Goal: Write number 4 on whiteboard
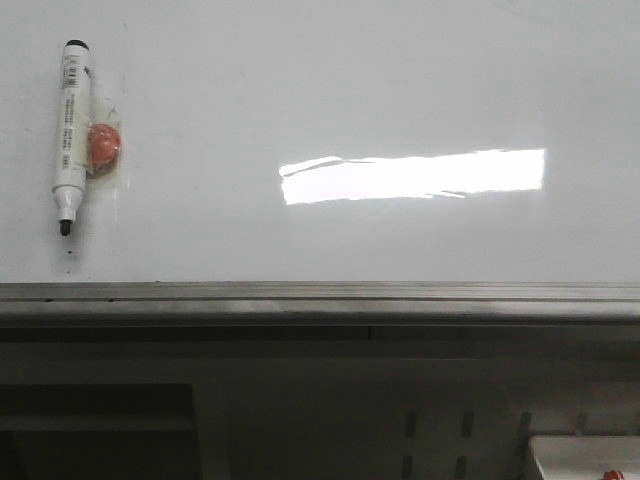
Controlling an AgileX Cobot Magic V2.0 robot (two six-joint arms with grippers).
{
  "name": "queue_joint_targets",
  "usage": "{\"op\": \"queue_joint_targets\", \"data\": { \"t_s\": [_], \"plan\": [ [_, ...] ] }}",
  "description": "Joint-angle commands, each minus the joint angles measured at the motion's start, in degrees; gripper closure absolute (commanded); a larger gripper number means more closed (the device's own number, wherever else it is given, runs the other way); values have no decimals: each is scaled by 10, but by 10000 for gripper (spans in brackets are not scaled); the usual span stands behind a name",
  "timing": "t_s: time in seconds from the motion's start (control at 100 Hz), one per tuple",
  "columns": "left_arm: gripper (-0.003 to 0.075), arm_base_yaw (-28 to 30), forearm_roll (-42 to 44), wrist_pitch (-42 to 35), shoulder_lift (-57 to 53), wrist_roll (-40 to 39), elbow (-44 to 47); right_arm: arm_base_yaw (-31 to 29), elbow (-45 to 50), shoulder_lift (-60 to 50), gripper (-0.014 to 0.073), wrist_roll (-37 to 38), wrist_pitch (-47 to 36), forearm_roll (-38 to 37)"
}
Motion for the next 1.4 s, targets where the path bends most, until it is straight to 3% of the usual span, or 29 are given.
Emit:
{"op": "queue_joint_targets", "data": {
  "t_s": [0.0,0.93,1.17,1.39],
  "plan": [
    [741,-3,-3,-28,-14,-3,19,-3,14,-9,658,-4,-8,-5],
    [741,-3,33,-45,-14,-3,19,-3,14,-9,658,-4,-34,-5],
    [741,-3,33,-91,-14,-3,19,-3,14,-9,658,-4,-72,11],
    [741,-3,-1,-195,-14,-3,18,-3,14,-9,658,0,-94,39]
  ]
}}
